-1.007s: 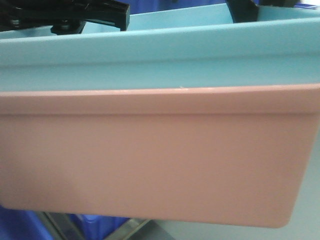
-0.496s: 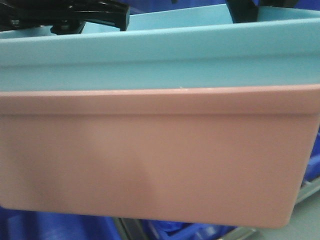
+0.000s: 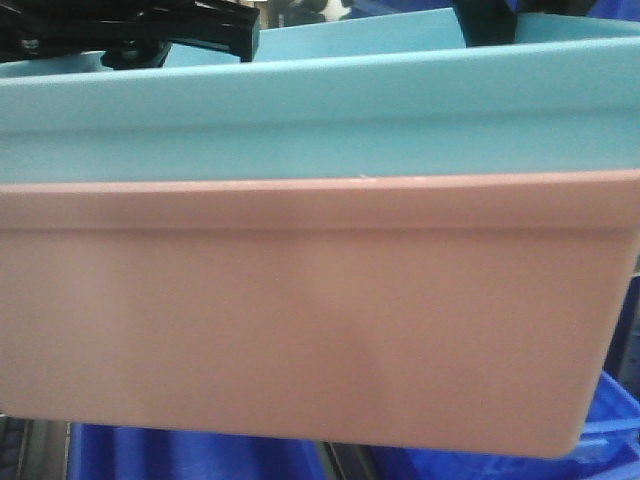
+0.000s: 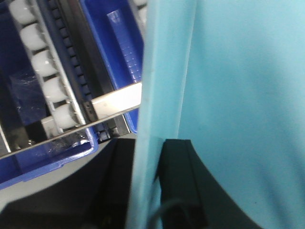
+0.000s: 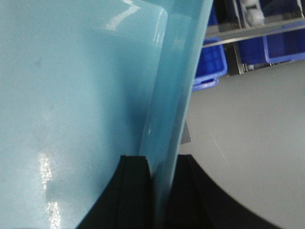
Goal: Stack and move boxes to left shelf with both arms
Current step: 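Carry the raised stacked bins toward the blue crate shelf, then lower the stacked bins with both grippers onto the roller shelf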
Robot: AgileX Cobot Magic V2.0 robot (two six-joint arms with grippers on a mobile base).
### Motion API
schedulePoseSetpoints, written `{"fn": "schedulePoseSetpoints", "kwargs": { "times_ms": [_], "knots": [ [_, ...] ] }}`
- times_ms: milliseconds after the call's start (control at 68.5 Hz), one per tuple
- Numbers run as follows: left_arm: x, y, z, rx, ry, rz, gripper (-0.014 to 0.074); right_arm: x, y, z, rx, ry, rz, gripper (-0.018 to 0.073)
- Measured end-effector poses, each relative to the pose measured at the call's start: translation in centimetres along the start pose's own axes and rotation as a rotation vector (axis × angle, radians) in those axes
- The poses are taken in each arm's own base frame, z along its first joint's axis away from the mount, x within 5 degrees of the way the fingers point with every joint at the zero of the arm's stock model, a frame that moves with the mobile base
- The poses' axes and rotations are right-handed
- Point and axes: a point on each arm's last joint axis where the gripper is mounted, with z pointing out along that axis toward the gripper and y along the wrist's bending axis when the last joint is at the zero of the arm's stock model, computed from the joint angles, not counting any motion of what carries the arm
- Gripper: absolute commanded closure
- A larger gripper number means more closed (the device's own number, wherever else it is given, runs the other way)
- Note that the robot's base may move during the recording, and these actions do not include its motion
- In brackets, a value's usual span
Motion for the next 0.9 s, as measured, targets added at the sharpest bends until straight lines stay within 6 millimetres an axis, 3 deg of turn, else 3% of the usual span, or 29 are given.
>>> {"fn": "schedulePoseSetpoints", "kwargs": {
  "times_ms": [905],
  "knots": [
    [-0.04, -0.01, -0.04, 0.001, -0.001, 0.001, 0.0608, 0.00, 0.00, 0.00, 0.000, 0.000, 0.000, 0.0503]
  ]
}}
